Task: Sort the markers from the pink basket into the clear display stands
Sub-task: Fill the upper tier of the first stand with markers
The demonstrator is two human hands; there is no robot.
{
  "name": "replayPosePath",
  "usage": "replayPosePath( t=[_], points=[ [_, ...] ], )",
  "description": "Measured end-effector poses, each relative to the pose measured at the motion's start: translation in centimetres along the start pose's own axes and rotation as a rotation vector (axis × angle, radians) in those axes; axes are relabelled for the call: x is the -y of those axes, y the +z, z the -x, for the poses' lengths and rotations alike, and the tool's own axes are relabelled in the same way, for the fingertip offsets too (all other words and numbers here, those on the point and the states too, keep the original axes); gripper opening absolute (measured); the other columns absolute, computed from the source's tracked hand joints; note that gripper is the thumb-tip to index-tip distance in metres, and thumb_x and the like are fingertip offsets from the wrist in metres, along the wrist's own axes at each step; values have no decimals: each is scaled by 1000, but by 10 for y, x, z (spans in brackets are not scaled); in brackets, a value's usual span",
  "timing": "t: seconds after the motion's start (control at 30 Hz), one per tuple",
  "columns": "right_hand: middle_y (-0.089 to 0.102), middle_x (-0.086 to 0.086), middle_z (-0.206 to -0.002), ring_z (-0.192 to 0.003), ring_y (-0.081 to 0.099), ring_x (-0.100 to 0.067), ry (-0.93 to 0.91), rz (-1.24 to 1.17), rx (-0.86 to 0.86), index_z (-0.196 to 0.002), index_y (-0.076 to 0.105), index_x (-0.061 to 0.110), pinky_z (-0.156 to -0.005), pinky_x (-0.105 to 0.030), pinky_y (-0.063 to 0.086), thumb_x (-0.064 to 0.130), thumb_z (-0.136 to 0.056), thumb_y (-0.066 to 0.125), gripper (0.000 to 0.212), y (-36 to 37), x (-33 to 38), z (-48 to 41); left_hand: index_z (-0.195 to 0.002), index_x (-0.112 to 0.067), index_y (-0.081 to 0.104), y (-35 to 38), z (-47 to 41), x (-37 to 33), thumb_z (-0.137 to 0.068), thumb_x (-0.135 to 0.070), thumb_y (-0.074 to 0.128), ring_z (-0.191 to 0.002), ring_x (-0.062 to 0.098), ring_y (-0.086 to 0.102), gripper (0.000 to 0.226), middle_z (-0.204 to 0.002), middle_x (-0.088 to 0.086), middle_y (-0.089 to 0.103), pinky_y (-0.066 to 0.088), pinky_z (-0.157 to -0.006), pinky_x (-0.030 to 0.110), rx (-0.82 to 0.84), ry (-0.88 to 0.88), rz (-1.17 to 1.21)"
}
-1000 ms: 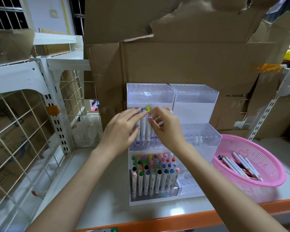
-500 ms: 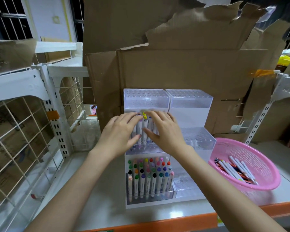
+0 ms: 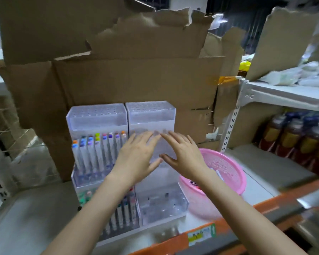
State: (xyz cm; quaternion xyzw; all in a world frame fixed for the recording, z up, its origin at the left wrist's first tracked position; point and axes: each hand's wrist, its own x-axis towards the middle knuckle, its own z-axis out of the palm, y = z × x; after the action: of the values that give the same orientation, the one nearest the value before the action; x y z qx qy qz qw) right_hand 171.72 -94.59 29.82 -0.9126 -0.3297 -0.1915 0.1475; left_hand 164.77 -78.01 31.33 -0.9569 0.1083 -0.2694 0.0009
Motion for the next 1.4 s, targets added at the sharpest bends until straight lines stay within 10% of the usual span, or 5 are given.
replayPosePath(
  t=[0.4, 0.7, 1.03, 1.4],
  points=[
    [42, -2, -145, -131, 41, -26, 159, 7, 187, -144, 36, 27, -103, -35, 36, 42, -89, 57, 61, 10, -158, 64, -121, -13, 57, 104, -77, -130, -77, -44, 63, -110, 27, 56, 54, -120, 8, 60, 49, -90, 36, 75, 185, 194],
    [44, -7, -142, -125, 46, -28, 208, -41, 509, -143, 38, 20, -96, -38, 44, 36, -91, 58, 59, 60, -207, 66, -129, -16, 46, 197, -83, -145, -86, -48, 58, -118, 24, 45, 55, -130, 7, 46, 42, -94, 36, 587, -219, 215],
    [59, -4, -111, -93, 58, -20, 272, -174, 484, -108, 60, 14, -80, -38, 53, 21, -81, 70, 29, 82, -214, 54, -85, -17, 57, 208, -84, -143, -76, -34, 72, -83, 20, 59, 25, -91, 2, 63, 46, -69, 33, 610, -393, 315],
    [58, -4, -94, -82, 56, -22, 353, -220, 485, -101, 44, 15, -55, -29, 39, 32, -76, 75, 43, 79, -212, 57, -99, -17, 61, 204, -83, -142, -74, -38, 74, -84, 17, 61, 34, -94, -1, 65, 52, -73, 36, 641, -389, 406]
  ],
)
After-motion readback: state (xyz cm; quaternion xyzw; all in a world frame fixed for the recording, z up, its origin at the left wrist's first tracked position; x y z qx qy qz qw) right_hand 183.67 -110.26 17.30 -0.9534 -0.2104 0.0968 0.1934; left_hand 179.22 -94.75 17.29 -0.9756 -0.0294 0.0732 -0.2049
